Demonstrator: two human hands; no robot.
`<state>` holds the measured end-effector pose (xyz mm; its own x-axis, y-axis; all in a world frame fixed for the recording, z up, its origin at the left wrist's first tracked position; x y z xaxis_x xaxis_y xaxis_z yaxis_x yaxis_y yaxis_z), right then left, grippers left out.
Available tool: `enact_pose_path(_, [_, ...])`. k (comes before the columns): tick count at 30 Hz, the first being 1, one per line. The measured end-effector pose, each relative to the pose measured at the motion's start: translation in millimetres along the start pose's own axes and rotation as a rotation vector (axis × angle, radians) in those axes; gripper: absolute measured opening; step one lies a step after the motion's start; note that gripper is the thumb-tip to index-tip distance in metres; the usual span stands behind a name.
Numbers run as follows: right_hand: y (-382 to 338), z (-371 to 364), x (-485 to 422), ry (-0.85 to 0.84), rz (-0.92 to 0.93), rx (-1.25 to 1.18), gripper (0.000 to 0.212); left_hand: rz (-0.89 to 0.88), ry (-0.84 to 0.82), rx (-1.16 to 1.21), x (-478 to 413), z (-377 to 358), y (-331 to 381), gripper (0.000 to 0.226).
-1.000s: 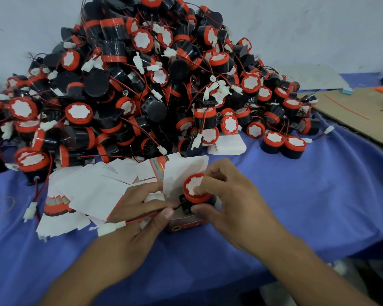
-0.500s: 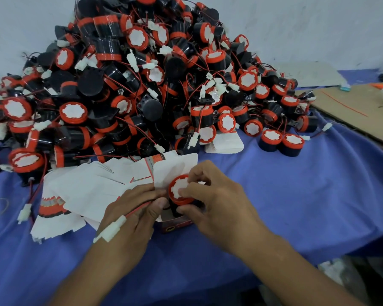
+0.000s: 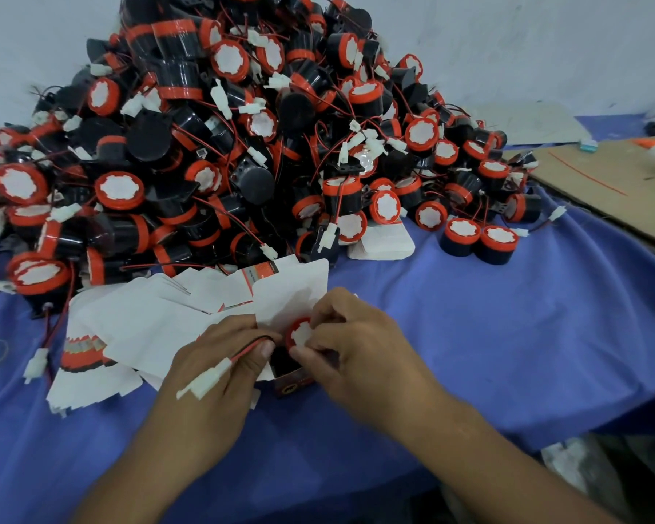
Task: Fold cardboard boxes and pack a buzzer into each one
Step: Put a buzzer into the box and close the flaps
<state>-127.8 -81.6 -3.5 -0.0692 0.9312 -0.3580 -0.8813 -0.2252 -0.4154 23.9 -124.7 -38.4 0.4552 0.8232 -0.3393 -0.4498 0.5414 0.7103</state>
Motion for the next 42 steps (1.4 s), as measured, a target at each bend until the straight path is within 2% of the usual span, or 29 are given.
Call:
enact_pose_path(2, [-4,0,0,0.007,0.028,0.01,0.031,-0.049,0.028,-0.031,-7,5,13,0.047])
enact_pose_path(4, [-7,2,1,0.017,0.045,0.025,0.029,-0.061,0.044,0.004,-10,8,21,0.036])
enact_pose_path(7, [-11,5,0,0.003,0.087,0.005,0.018,-0.082,-0.073,-0.018,-13,0,28,0.024])
enact_pose_path(8, [-16,7,-1,-0.003,0.103,-0.044,0.022,-0.096,-0.098,-0.029,-12,-3,27,0.02])
enact_pose_path(10, [-24,11,-3,0.0,0.15,-0.184,0.037,-0.119,-0.135,-0.009,-12,-5,28,0.023])
enact_pose_path(11, [-28,12,-3,0.003,0.171,-0.237,0.038,-0.142,-0.155,-0.002,-12,-7,28,0.025])
enact_pose_path(14, [-39,13,-4,0.034,0.216,-0.283,0.028,-0.159,-0.207,-0.081,-13,-9,26,0.026])
enact_pose_path(18, [-27,11,-9,0.107,0.054,-0.26,0.024,-0.059,-0.348,-0.009,-16,-13,25,0.028])
enact_pose_path(20, [-18,8,-12,0.122,-0.039,-0.282,0.02,-0.054,-0.395,-0.076,-15,-15,23,0.032])
enact_pose_path(23, [-16,4,-14,0.105,-0.061,-0.304,0.013,-0.052,-0.448,-0.218,-12,-16,18,0.039])
enact_pose_path(25, [-13,3,-14,0.12,-0.074,-0.334,0.009,-0.05,-0.468,-0.203,-10,-16,21,0.035])
enact_pose_path(27, [-9,1,-12,0.119,-0.117,-0.384,0.012,-0.052,-0.423,-0.142,-9,-14,26,0.029])
enact_pose_path(31, [-3,-7,-7,0.04,-0.18,-0.585,0.023,-0.044,-0.18,-0.039,-9,3,28,0.026])
enact_pose_path(34, [-1,-7,-4,-0.004,-0.168,-0.692,0.027,0.034,0.008,0.039,-8,18,24,0.008])
enact_pose_path(35, [0,-7,-4,-0.017,-0.17,-0.717,0.028,0.081,0.048,0.078,-7,21,20,0.014])
enact_pose_path(38, [1,-8,-2,-0.046,-0.186,-0.738,0.026,0.187,0.098,0.16,-6,24,11,0.019])
enact_pose_path(42, [5,-5,0,-0.038,-0.191,-0.643,0.015,0.213,0.116,0.181,-7,23,12,0.019])
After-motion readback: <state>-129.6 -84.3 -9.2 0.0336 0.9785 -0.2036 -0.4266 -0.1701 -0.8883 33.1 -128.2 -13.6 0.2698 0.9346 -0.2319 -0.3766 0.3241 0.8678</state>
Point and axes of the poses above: each hand's wrist, its own x-axis away from the middle knuckle, its own z-axis out of the back of the hand, y = z × x, the point moved 8 cm from there along -x, towards the middle knuckle, and after that the axes turned 5 degrees about x, right-handed, at the moved point
